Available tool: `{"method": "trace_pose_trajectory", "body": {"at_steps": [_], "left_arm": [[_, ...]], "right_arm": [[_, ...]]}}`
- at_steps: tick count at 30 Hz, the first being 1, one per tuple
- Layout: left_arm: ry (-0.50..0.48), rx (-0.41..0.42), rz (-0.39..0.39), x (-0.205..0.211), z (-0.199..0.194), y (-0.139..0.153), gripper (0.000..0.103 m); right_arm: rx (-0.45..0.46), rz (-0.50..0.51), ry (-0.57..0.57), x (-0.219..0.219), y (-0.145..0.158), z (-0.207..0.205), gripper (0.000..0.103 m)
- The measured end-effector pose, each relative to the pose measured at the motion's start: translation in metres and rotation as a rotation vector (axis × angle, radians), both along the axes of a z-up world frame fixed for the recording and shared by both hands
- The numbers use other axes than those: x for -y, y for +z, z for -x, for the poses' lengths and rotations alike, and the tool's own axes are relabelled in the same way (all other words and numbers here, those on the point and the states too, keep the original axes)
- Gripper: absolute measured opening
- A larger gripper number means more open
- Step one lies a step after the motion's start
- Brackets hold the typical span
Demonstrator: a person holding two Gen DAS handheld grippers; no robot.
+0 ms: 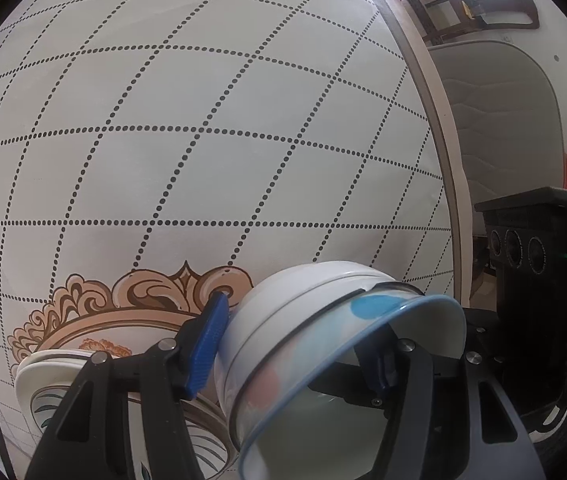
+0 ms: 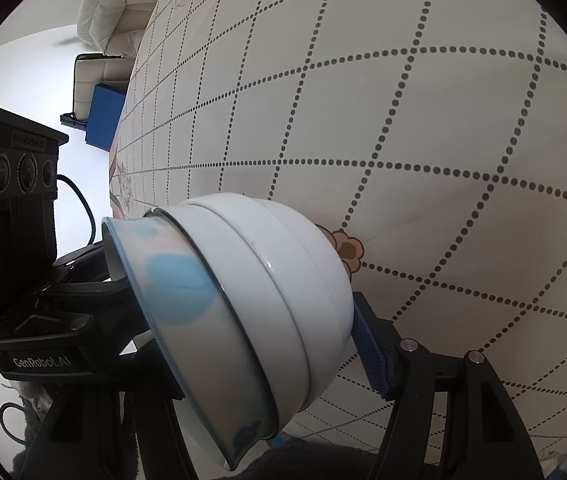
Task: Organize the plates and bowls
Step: 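Close both tools on the bowl stack rim and lift it, then carry the bowl stack with both tools over the plate stack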
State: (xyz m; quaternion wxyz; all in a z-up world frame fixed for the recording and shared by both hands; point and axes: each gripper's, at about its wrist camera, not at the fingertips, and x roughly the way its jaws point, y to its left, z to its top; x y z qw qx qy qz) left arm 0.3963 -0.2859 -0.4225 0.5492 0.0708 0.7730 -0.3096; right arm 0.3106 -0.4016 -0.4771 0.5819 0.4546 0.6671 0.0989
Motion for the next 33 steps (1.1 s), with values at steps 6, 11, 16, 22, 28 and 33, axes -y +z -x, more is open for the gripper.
{"method": "trace_pose_trajectory", "body": {"at_steps": [6,11,16,22,28,33], "left_arm": [[0.016,0.020,-0.002,-0.016,-0.007,0.017,0.056],[0.042,0.040,0.000,-0.036,-0.011,0.034,0.056],[0.081,0.057,0.004,-0.062,-0.014,0.051,0.056],[0.146,0.075,-0.003,-0.100,-0.009,0.066,0.056],[0.212,0.080,-0.020,-0.142,-0.003,0.068,0.055],[0.262,0.070,-0.034,-0.175,0.001,0.059,0.055]], "right_arm": [[0.011,-0.003,0.022,-0.013,0.013,-0.012,0.068],[0.028,-0.007,0.056,-0.026,0.028,-0.018,0.068],[0.053,-0.007,0.100,-0.045,0.046,-0.024,0.068],[0.078,-0.010,0.169,-0.079,0.067,-0.030,0.068],[0.086,-0.020,0.246,-0.124,0.073,-0.033,0.068],[0.075,-0.037,0.305,-0.154,0.063,-0.031,0.068]]}}
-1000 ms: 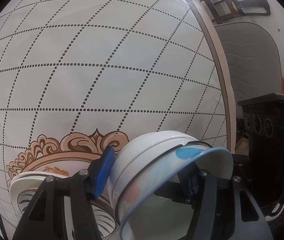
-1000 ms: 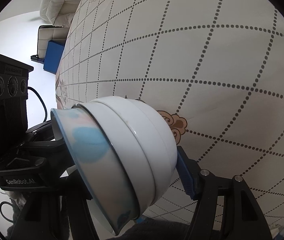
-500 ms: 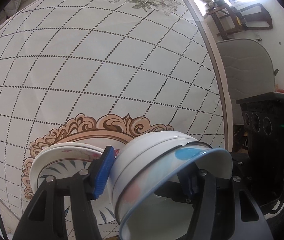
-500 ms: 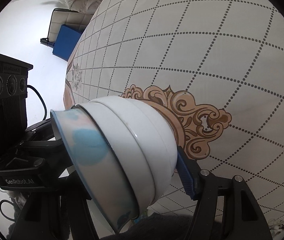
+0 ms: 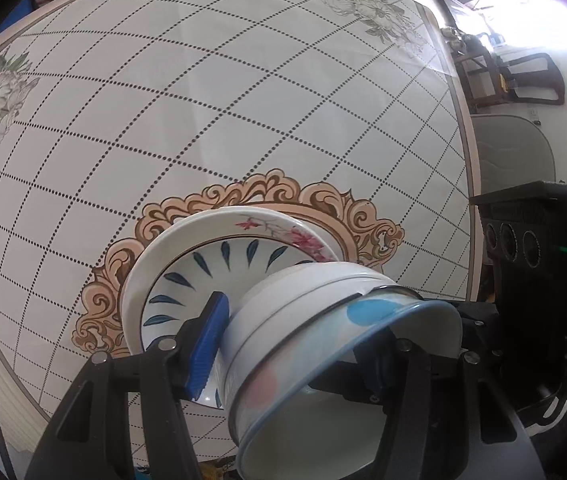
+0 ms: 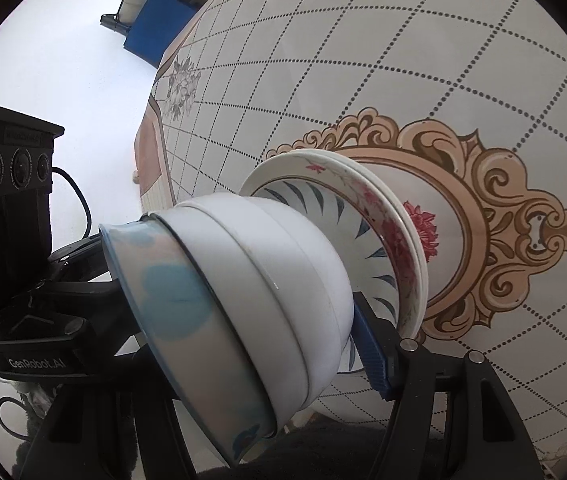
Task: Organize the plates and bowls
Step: 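Carry the bowl stack with both tools over the plate stack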
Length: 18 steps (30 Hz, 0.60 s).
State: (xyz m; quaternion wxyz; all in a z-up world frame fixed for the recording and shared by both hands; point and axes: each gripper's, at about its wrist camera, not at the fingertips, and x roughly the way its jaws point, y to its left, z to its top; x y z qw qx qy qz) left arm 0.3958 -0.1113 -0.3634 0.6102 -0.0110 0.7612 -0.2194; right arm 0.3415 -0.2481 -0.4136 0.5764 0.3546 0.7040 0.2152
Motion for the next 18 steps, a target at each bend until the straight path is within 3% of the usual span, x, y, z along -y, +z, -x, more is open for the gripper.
{"method": "trace_pose_trajectory", "body": {"at_steps": [8,18], "left_arm": [[0.046,-0.029,0.004,-0.030,0.003,-0.023,0.055],[0.070,-0.062,0.016,-0.044,0.000,-0.044,0.055]], "right_arm": [[-0.026,-0.003,0.051,-0.035,-0.022,-0.002,0.068],[-0.058,0.003,0.067,-0.043,-0.043,-0.003,0.068]]}}
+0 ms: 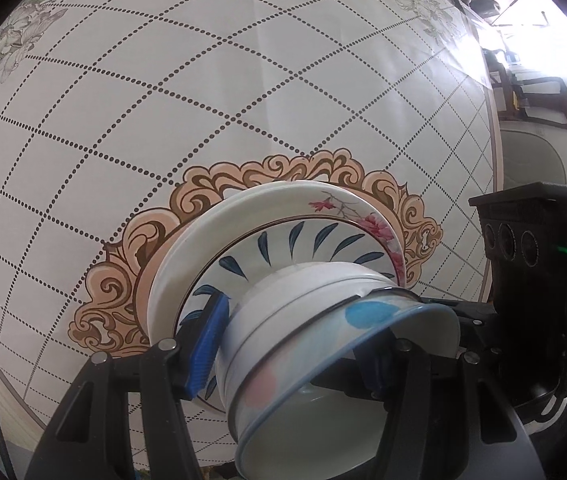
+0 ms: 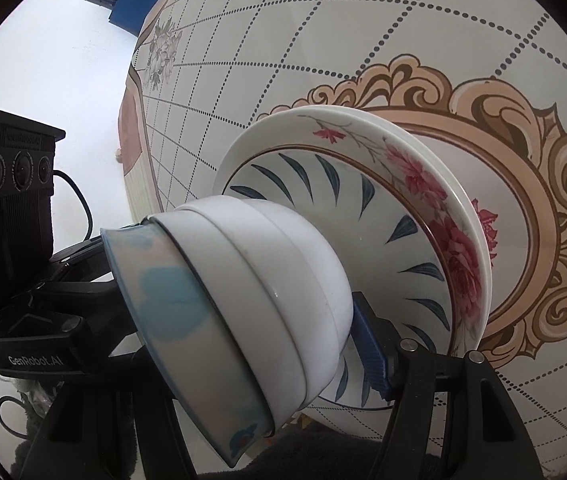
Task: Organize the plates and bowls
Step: 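Carry the bowl stack with both tools over the plate stack, then lower the bowl stack onto the blue-striped plate and open both tools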
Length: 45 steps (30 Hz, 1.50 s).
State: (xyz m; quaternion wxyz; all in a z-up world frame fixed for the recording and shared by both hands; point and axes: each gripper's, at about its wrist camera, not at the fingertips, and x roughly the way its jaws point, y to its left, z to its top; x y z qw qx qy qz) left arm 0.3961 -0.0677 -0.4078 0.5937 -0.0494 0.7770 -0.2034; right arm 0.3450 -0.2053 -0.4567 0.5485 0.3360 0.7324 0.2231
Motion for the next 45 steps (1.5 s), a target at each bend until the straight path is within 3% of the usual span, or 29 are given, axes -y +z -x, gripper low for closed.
{"method": "trace_pose_trajectory", "body": {"at_steps": [26,31,35,42,45], "left_arm": [[0.021,-0.013,0.012,-0.008,0.001,-0.006,0.055],[0.017,0.004,-0.027,-0.009,0.003,0.000,0.055],[0.030,0.085,-0.121,-0.013,0.005,0.016,0.056],[0.098,0.283,-0.192,-0.026,0.020,0.076,0.058],[0.085,0.364,-0.249,-0.025,0.030,0.098,0.059]], "right_arm": [[-0.036,0.049,0.023,-0.010,-0.007,-0.009,0.069],[-0.019,0.091,0.057,-0.015,0.002,-0.009,0.070],[0.034,0.146,0.086,-0.018,0.022,-0.010,0.078],[0.196,0.419,0.144,-0.012,0.084,0.002,0.083],[0.266,0.486,0.138,-0.006,0.115,0.010,0.097]]}}
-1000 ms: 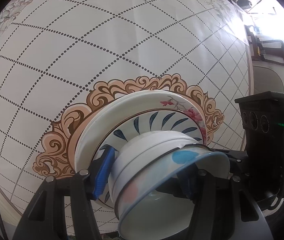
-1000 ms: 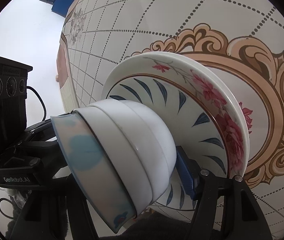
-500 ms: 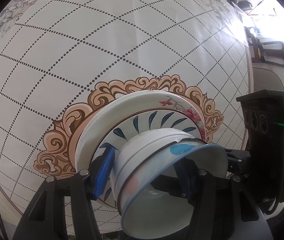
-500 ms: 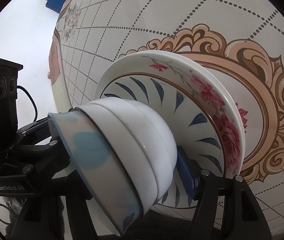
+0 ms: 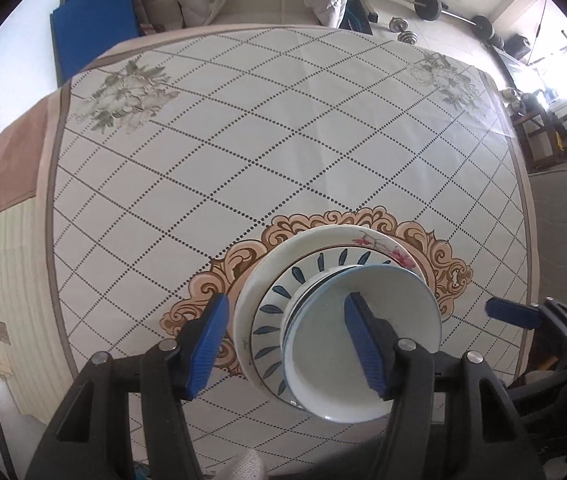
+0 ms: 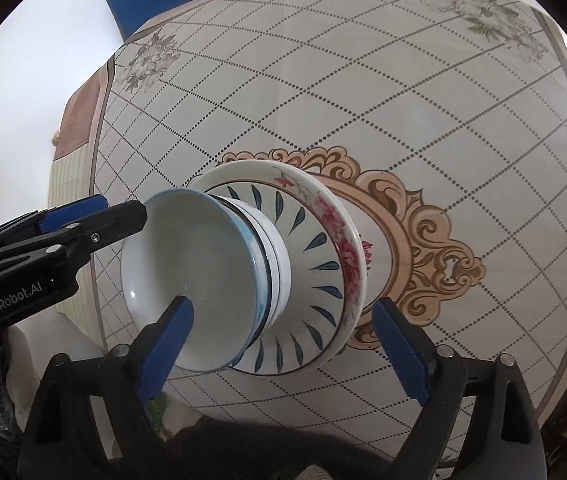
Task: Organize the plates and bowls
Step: 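Lower the bowl stack onto the blue-striped plate and open both tools, then lift both tools away from the stacked dishes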
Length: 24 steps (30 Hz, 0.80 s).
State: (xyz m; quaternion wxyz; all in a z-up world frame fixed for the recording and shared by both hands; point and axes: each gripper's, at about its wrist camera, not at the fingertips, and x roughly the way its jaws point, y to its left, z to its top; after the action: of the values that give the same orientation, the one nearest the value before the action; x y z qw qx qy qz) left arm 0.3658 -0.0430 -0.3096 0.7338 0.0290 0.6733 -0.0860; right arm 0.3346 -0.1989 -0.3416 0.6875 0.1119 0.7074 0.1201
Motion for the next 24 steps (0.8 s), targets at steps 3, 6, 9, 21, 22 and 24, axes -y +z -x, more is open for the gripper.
{"method": "trace_pose_trajectory", "body": {"at_steps": [3,6,9,21,22,24], "left_arm": [[0.027,0.062,-0.014,-0.003,0.013,0.019,0.062],[0.049,0.130,-0.066,-0.005,0.027,0.039,0.086],[0.082,0.190,-0.089,-0.008,0.038,0.058,0.088],[0.145,0.291,-0.034,-0.005,0.095,0.118,0.088],[0.154,0.306,-0.026,-0.004,0.101,0.124,0.088],[0.173,0.350,-0.019,-0.002,0.115,0.138,0.088]], "right_arm": [[0.081,0.084,-0.011,0.006,0.030,0.010,0.103],[0.152,0.160,-0.034,0.012,0.057,0.022,0.103],[0.206,0.204,-0.057,0.016,0.082,0.035,0.103],[0.322,0.191,-0.107,0.023,0.152,0.089,0.103],[0.336,0.192,-0.111,0.025,0.158,0.095,0.103],[0.368,0.195,-0.123,0.029,0.171,0.105,0.103]]}}
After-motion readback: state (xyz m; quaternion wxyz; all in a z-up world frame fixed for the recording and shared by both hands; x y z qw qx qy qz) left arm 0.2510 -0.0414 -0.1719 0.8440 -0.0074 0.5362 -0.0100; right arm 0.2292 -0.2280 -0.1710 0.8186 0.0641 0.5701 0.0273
